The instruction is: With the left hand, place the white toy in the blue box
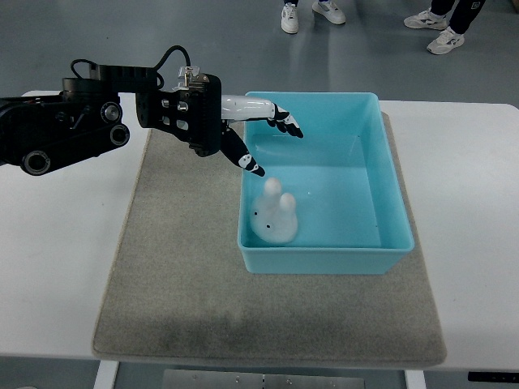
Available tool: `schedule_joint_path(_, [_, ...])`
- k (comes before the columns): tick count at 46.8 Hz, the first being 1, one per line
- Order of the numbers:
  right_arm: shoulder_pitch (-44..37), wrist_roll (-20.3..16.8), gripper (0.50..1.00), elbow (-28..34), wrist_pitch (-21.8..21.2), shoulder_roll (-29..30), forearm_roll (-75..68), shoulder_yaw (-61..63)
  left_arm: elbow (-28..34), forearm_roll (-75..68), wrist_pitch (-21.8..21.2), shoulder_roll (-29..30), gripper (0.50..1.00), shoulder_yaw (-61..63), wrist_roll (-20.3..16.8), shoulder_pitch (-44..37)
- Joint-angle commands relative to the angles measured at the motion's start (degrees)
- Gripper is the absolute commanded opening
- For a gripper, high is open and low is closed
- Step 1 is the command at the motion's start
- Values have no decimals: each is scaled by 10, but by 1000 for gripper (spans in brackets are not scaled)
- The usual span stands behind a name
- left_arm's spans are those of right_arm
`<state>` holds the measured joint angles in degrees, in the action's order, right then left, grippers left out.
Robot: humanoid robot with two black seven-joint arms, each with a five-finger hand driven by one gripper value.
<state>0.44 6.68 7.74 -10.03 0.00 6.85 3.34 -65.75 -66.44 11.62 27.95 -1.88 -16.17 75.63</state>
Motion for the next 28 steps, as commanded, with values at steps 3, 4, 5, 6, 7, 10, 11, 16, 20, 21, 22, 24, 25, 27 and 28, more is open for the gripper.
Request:
schedule_joint_path(3, [0, 0, 936, 0, 0, 0, 0, 0, 9, 1, -5, 1, 885, -2, 0, 0])
schedule_joint_path(4, [0, 0, 936, 0, 0, 0, 0, 0, 11, 1, -5, 1, 887, -3, 0, 0])
schedule_joint_path(5, [0, 0, 936, 0, 0, 0, 0, 0, 16, 2, -5, 1, 887, -3, -1, 0])
schedule_joint_path(6, [0, 0, 936, 0, 0, 0, 0, 0, 21, 2, -6, 1, 887, -4, 0, 0])
schedule_joint_path(7, [0, 0, 936, 1, 0, 0, 0, 0, 27, 3, -6, 1, 889, -6, 0, 0])
schedule_joint_path(10, [0, 0, 936, 0, 0, 0, 0, 0, 49, 16, -16, 0, 985, -10, 0, 0])
schedule_joint_path(11, [0, 0, 936, 0, 0, 0, 0, 0, 58, 24, -21, 0, 992, -12, 0, 0])
schedule_joint_path(16, [0, 0, 936, 0, 0, 0, 0, 0, 97, 72, -30, 0, 994, -14, 1, 3])
schedule_joint_path(20, [0, 0, 936, 0, 0, 0, 0, 0, 123, 110, -31, 0, 994, -14, 0, 6])
schedule_joint_path(21, [0, 0, 936, 0, 0, 0, 0, 0, 128, 118, -31, 0, 994, -15, 0, 6])
schedule_joint_path(22, [0, 0, 936, 1, 0, 0, 0, 0, 135, 127, -31, 0, 994, -14, 0, 6])
schedule_joint_path(24, [0, 0, 936, 0, 0, 0, 0, 0, 144, 143, -31, 0, 994, -15, 0, 6])
schedule_joint_path(25, [0, 0, 936, 0, 0, 0, 0, 0, 149, 152, -31, 0, 994, -15, 0, 7])
schedule_joint_path(27, [0, 0, 936, 0, -1, 0, 0, 0, 158, 169, -31, 0, 994, -15, 0, 7])
schedule_joint_path(28, [0, 0, 936, 1, 0, 0, 0, 0, 163, 178, -32, 0, 996, -15, 0, 7])
